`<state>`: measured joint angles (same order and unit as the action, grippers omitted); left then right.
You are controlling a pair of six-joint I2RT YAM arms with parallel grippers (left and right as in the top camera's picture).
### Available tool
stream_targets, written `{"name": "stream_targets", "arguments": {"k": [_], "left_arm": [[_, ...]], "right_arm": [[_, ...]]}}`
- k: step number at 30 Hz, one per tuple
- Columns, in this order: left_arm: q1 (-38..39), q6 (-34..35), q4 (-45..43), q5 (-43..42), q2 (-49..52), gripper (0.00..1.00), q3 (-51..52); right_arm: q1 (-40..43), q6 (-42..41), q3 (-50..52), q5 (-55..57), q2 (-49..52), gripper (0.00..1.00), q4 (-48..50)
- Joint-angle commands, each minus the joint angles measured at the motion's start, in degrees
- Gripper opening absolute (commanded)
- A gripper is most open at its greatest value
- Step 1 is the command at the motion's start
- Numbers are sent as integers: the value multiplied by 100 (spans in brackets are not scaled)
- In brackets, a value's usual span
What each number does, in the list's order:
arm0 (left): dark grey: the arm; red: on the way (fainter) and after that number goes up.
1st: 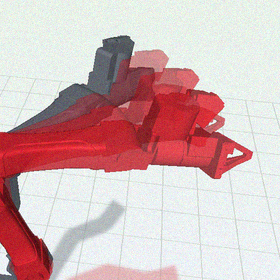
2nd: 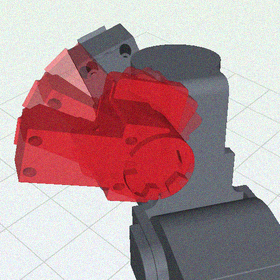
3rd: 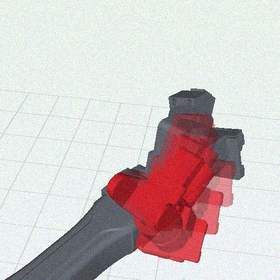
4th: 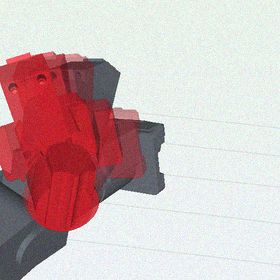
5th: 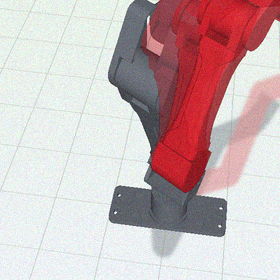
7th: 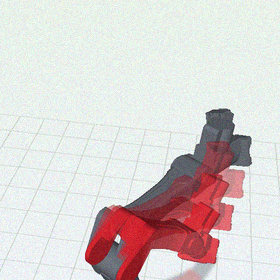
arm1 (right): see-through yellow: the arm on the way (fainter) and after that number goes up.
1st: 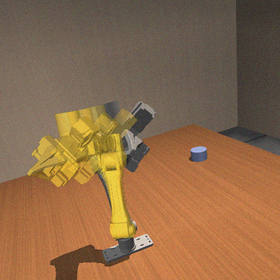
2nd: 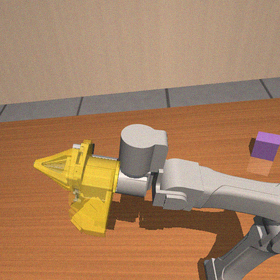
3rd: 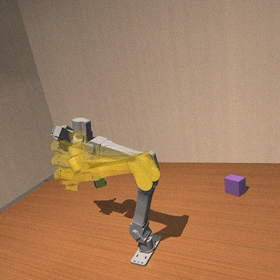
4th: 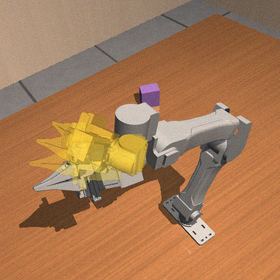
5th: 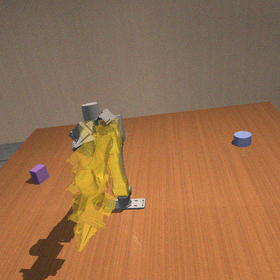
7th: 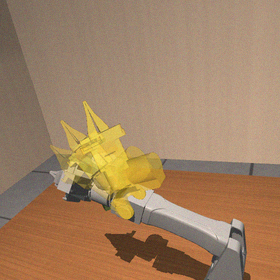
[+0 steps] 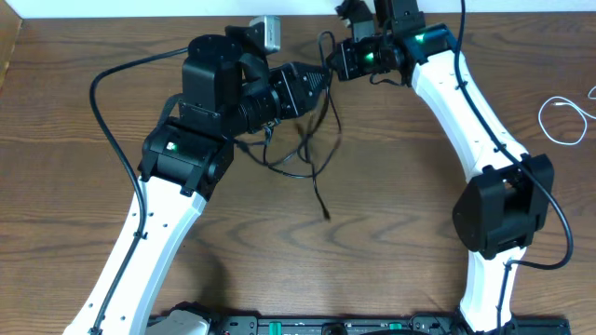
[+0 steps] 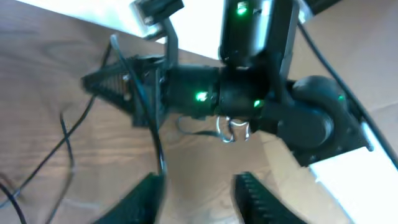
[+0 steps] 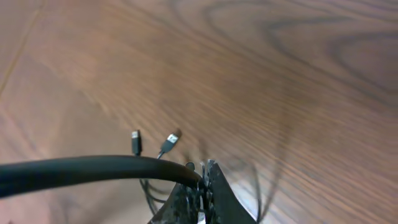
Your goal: Untangle cables
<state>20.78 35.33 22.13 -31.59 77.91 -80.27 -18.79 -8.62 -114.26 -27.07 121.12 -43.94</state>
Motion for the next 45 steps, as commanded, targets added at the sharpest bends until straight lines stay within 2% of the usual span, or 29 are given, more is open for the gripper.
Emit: {"name": "stream_targets", "arguments": {"k": [1, 8, 15, 20, 25, 30, 39, 40, 45], "left_arm": [[-17, -505, 262, -7, -11, 50, -59], [-20, -533, 1051, 887, -9, 66, -59], [-20, -951, 1259, 1180, -9, 68, -59], [-17, -1049, 1357, 1318, 28, 69, -59], [-17, -1045, 1436, 1322, 323, 73, -57], [-17, -1014, 1475, 1263, 815, 73, -57], [-17, -1023, 1488, 1268, 857, 73, -57], [-17, -1023, 1488, 1268, 857, 73, -57], [-17, -1016, 1473, 1266, 857, 73, -57]], "right_arm": [[282, -337, -37, 409, -299, 1, -179], [380, -48, -37, 553, -1034, 1, -605], [717, -326, -39, 734, -2227, 1, -503], [1147, -487, -39, 243, -3047, 1, -498], [1158, -546, -39, 249, -3303, 1, -737], [1333, -804, -39, 476, -3628, 1, -474], [2935, -1069, -39, 1652, -3919, 1, 247], [3318, -1088, -39, 1661, -3849, 1, 474], [4168, -1220, -39, 2087, -3497, 1, 1436]]}}
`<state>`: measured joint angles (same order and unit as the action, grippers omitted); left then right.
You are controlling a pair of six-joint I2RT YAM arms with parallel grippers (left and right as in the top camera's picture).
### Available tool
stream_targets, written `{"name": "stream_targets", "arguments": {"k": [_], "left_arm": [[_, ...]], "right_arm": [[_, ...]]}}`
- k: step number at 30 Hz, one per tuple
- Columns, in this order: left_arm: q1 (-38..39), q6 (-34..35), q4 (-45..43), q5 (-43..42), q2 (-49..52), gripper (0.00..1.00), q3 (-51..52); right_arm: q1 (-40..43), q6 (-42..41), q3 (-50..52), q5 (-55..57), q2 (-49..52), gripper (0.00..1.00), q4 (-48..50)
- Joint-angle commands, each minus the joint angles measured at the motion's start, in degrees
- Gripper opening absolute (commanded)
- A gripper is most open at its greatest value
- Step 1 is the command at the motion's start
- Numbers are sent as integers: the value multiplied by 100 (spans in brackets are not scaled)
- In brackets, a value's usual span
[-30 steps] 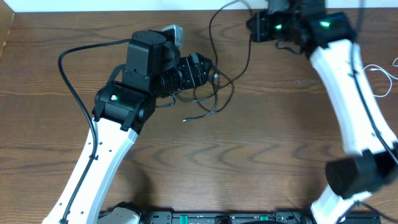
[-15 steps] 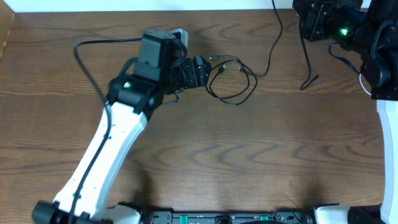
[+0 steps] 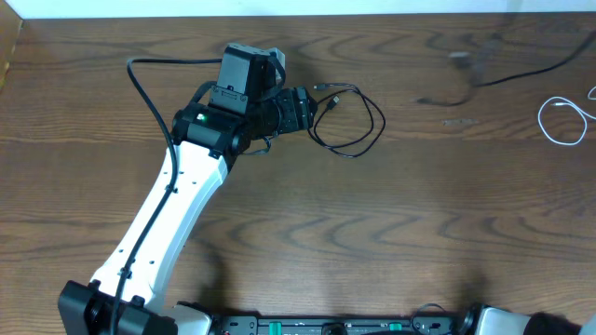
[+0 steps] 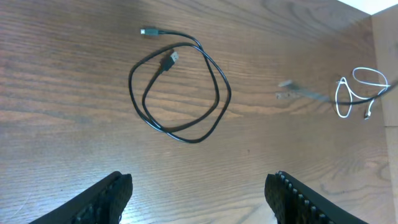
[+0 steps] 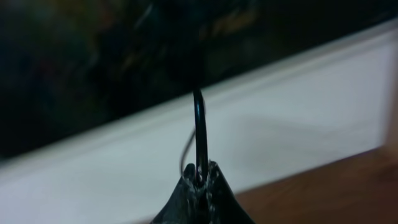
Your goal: Untangle cables
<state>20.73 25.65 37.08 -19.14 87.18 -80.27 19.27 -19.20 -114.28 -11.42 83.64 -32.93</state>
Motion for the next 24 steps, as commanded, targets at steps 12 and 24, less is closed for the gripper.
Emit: {"name": "stream_targets", "arguments": {"k": [12, 24], "left_arm": [[-13, -31, -22, 22, -70, 73, -57], [-13, -31, -26, 37, -70, 73, -57]], "right_arm": [[850, -197, -37, 2221, 2538, 1, 2782], [461, -175, -37, 1731, 4505, 47, 2874]]}}
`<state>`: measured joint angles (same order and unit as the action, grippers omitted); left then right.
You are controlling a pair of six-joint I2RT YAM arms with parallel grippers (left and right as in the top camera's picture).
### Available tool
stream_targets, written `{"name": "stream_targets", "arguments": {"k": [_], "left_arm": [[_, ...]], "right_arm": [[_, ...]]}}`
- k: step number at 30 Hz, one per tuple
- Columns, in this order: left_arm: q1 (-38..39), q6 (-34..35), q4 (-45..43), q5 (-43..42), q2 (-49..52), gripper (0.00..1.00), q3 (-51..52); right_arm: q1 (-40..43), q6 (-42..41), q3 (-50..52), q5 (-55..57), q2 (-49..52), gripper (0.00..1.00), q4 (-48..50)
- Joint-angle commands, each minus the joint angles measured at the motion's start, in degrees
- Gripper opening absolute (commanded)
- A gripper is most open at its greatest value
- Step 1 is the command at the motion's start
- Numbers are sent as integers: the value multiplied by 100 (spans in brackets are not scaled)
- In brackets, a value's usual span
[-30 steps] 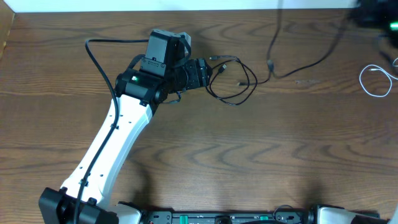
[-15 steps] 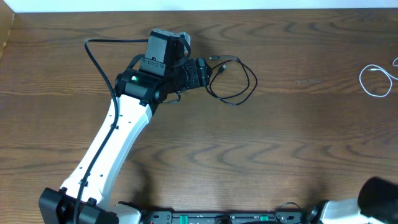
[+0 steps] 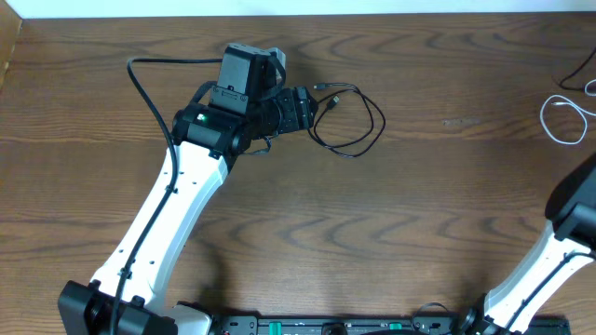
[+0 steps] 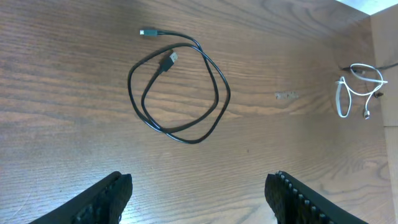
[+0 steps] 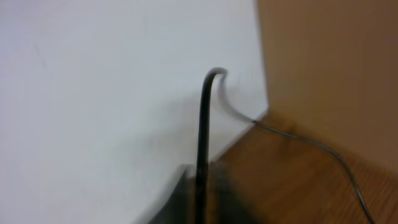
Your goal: Untangle cables
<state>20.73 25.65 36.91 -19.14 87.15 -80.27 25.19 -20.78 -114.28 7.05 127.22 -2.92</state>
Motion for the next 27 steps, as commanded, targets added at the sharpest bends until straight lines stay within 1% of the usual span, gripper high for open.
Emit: {"name": "stream_targets", "arguments": {"k": [1, 2, 7, 11, 14, 17, 19, 20, 22, 23, 27], "left_arm": [[-13, -31, -9, 37, -68, 73, -57], [-13, -31, -7, 37, -68, 73, -57], [-13, -33, -7, 37, -68, 74, -57], [-15, -46, -9, 70, -68, 73, -57], [-33, -201, -7, 83, -68, 74, -57], [-76, -275, 20, 83, -70, 73, -59], [-114, -326, 52, 81, -70, 74, -57], [-140, -404, 79, 81, -70, 73, -57], [-234, -448, 140, 85, -70, 73, -57], [-345, -448, 186, 85, -70, 73, -59], [-662, -444, 334, 79, -70, 74, -57]], "right_arm": [[-160, 11, -37, -221, 227, 95, -282], [-162, 11, -37, -297, 229, 99, -398], [-162, 181, -37, -1156, -7, 99, -968], [-162, 219, -37, -2315, -476, 99, -1856], [-179, 225, -37, -3235, -848, 99, -2649], [-249, 498, -37, -3978, -957, 99, -3195], [-457, 656, -31, -4437, -944, 99, -3781], [-564, 787, -31, -4468, -933, 99, -4052], [-911, 1222, -31, -4415, -911, 93, -4804], [-1207, 1445, -31, -4153, -911, 85, -5278], [-1882, 1443, -28, -3040, -909, 84, -5716]]}}
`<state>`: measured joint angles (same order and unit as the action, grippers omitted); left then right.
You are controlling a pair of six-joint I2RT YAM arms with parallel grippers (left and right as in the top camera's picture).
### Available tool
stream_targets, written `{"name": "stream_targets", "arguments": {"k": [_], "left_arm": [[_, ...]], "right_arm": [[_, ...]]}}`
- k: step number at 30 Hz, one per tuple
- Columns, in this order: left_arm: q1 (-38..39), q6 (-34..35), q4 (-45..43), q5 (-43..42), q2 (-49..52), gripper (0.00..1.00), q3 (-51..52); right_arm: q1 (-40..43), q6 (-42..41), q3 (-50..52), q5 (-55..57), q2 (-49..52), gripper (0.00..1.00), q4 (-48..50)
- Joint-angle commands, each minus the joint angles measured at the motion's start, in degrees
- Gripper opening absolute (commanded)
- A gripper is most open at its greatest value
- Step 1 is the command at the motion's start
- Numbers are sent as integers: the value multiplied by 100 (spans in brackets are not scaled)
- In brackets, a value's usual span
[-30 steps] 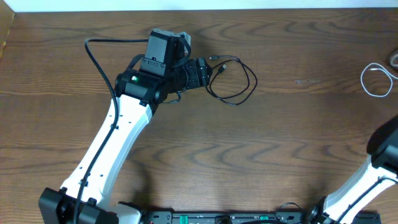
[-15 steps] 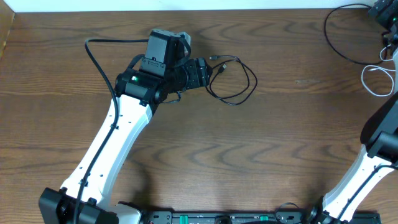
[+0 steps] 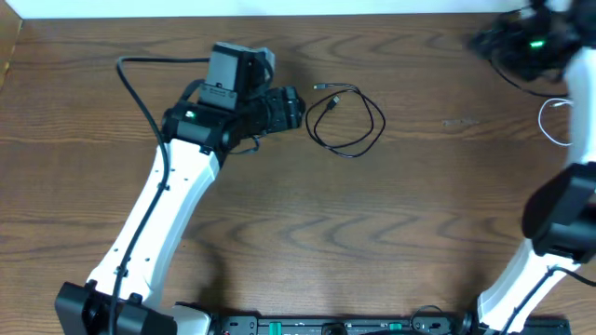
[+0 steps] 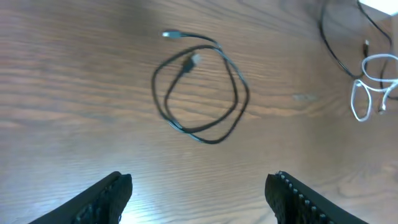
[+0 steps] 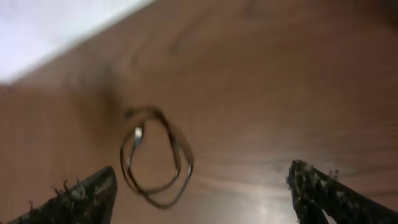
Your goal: Untangle cables
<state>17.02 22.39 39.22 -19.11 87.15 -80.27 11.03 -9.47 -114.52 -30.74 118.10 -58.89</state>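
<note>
A black cable (image 3: 346, 119) lies coiled in a loose ring at the back middle of the table, its two plugs at its upper left; the left wrist view shows the same black coil (image 4: 200, 91). My left gripper (image 3: 296, 108) is open just left of it and holds nothing; the open left gripper (image 4: 199, 202) looks down on it. My right gripper (image 3: 492, 42), blurred, is at the back right; the right gripper (image 5: 200, 196) stands open and empty. A second black cable (image 4: 336, 57) and a white cable (image 3: 562, 121) lie at the right.
The wooden table (image 3: 372, 233) has a white wall along its back edge. The left arm's own black lead (image 3: 140, 79) loops out to the left of the arm. The right arm's white links (image 3: 582, 102) run down the right edge.
My right gripper was shut on a black cable, its arm at the overhead view's right edge; now it is open, empty, at the back right. The left gripper has shifted slightly left.
Both grippers were close together over a black tangle at the back middle, the right one shut on a cable. Later one coil lay alone before my open left gripper, the right still shut on its cable far to the right. Now both are open.
</note>
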Motion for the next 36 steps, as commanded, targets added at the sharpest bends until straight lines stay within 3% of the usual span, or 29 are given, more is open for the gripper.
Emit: {"name": "stream_targets", "arguments": {"k": [1, 8, 13, 21, 25, 36], "left_arm": [[-374, -118, 160, 76, -70, 73, -57], [-518, -225, 575, 81, -68, 73, -57], [-522, -247, 649, 87, -68, 74, -57], [-522, -247, 811, 188, -68, 74, -57], [-522, -247, 809, 188, -68, 74, -57], [-522, -247, 811, 188, -68, 74, -57]], "right_arm": [[-651, 313, 0, 1049, 4, 85, -144], [-1858, 398, 7, 2911, 195, 87, -85], [-2468, 1071, 9, 2973, 737, 84, 219], [-2830, 1344, 9, 2973, 1552, 73, 361], [-2837, 1338, 9, 2970, 1812, 66, 354], [-2859, 612, 24, 3130, 2277, 31, 13]]}}
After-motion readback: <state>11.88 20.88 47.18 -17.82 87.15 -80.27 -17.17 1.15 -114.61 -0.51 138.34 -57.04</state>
